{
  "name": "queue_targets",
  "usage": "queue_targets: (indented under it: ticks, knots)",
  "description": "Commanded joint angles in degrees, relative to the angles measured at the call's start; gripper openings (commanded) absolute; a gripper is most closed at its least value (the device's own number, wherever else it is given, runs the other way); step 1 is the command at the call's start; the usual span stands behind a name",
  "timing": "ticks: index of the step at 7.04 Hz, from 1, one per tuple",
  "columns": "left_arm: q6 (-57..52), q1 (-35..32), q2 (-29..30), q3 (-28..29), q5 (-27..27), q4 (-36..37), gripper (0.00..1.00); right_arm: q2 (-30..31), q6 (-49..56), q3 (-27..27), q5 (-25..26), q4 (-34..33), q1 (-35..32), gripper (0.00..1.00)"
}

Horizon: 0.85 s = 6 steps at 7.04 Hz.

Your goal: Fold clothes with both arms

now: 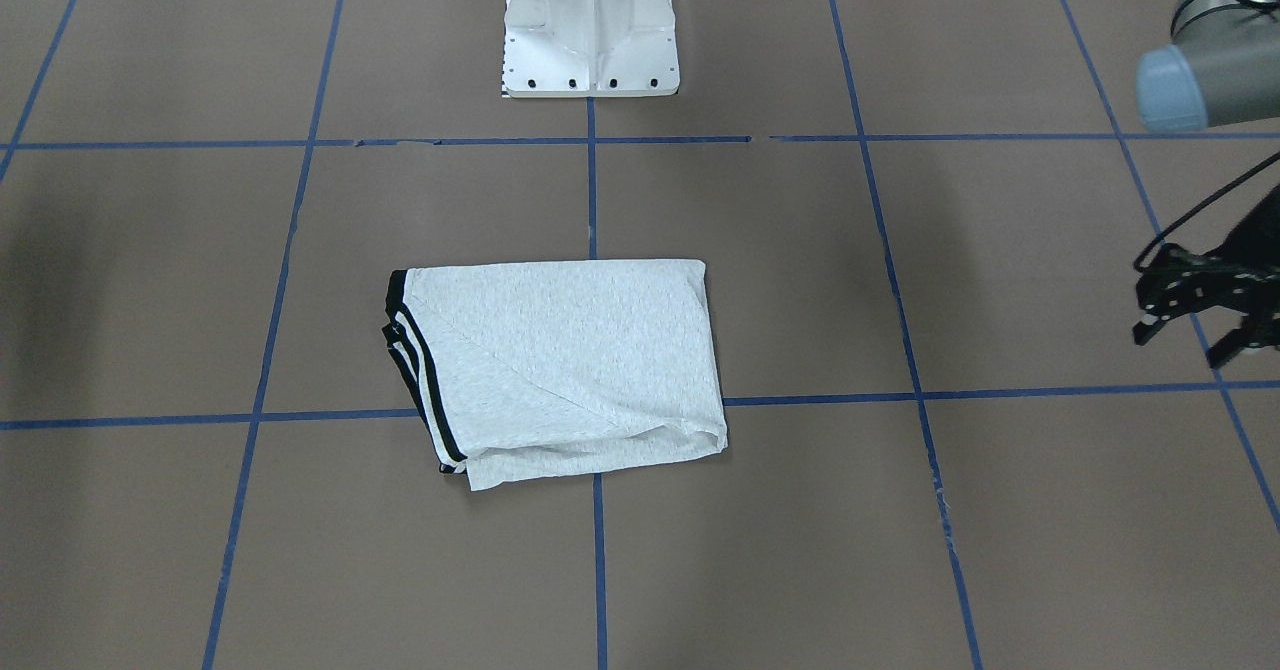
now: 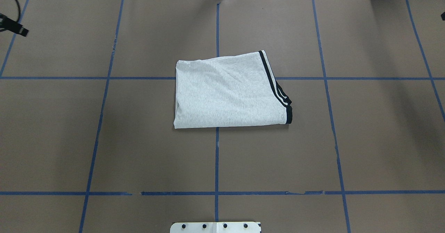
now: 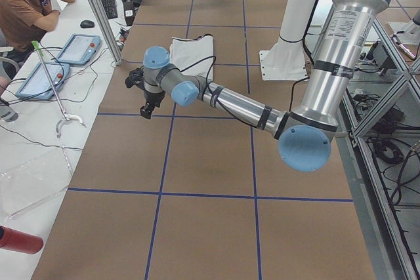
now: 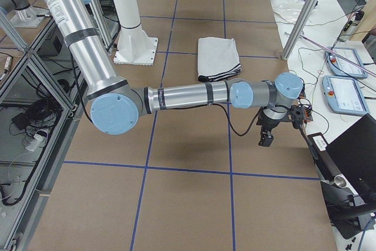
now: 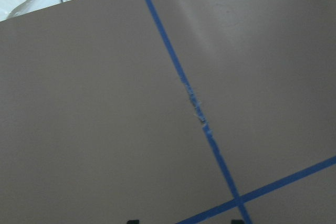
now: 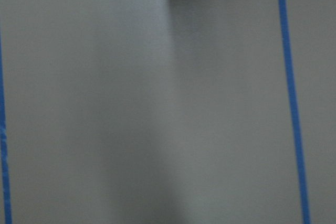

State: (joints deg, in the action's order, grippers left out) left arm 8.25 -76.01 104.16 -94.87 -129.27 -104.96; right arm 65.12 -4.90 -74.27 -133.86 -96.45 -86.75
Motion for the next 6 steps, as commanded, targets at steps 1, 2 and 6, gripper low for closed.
queue_targets:
  ticks: [1, 2, 6]
  knots:
    - [-10.8, -8.5, -3.7, 2.7, -1.0, 3.6, 1.00, 2.8, 5.4, -2.4, 0.3, -3.8, -1.9, 1.00]
    - [-10.7, -9.5, -6.2, 2.8, -3.1, 5.4, 1.00, 2.9, 5.4, -2.8, 0.3, -3.8, -1.8, 1.00]
    - [-7.0, -11.9, -11.4, -2.6, -7.8, 6.2, 1.00, 4.8, 4.7, -4.6, -1.2, -3.9, 0.0, 1.00]
